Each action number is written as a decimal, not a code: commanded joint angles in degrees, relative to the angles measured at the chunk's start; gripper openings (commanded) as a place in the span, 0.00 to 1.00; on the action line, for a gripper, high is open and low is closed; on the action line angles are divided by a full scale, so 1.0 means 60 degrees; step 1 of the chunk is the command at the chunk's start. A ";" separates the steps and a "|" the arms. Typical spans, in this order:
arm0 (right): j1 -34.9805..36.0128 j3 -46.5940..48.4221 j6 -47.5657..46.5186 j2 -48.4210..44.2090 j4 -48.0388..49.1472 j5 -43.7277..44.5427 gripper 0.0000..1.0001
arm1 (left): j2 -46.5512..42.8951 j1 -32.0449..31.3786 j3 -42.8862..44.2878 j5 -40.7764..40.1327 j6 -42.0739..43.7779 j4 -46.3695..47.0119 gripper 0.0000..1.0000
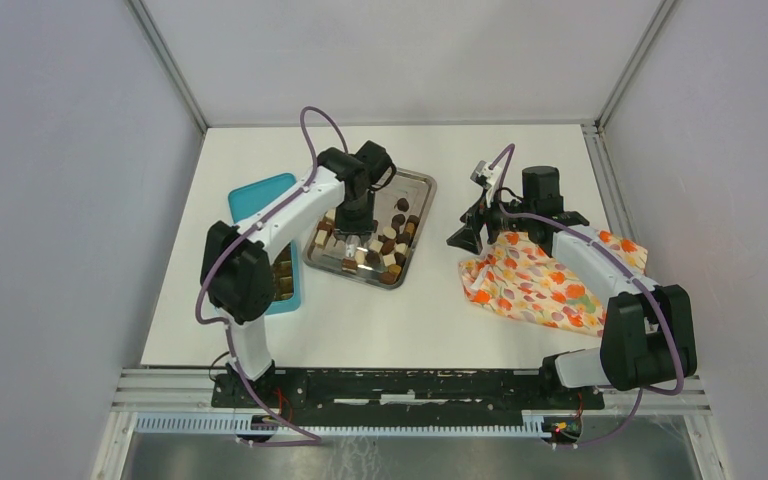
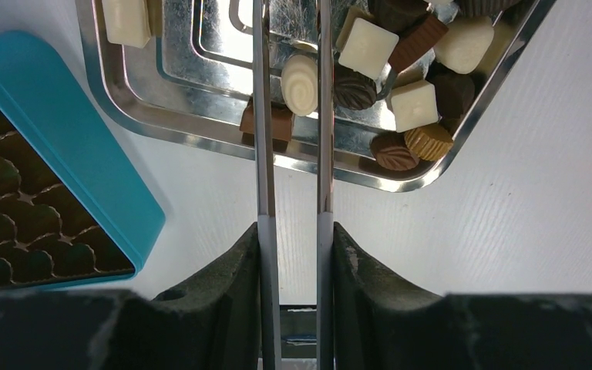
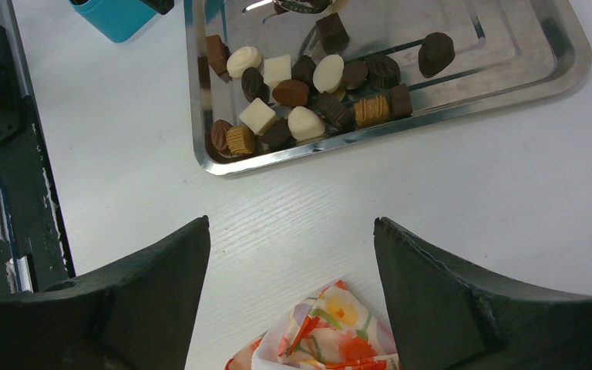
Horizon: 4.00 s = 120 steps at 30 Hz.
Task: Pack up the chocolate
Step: Pick up the fake chocolate from the plate, then place the fake chocolate in the packing box, then pick up the fake chocolate from the plate.
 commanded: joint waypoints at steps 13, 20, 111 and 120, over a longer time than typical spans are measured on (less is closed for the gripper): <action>-0.0024 -0.0005 -0.0124 -0.0041 0.0244 -0.0149 0.83 | -0.3084 -0.0012 -0.1085 0.0128 -0.0648 -0.0600 0.02; -0.0018 -0.0021 -0.0007 0.0027 0.0349 -0.0244 0.83 | -0.4631 0.0249 -0.1884 -0.0546 -0.1263 -0.2048 0.02; -0.0017 -0.0005 0.0024 0.0045 0.0334 -0.0219 0.83 | -0.3836 0.0954 -0.2773 0.1206 -0.0704 0.0446 0.35; -0.0018 0.0010 0.0008 0.0071 0.0308 -0.0200 0.83 | -0.3028 0.0935 -0.2572 0.0877 -0.0594 0.0500 0.36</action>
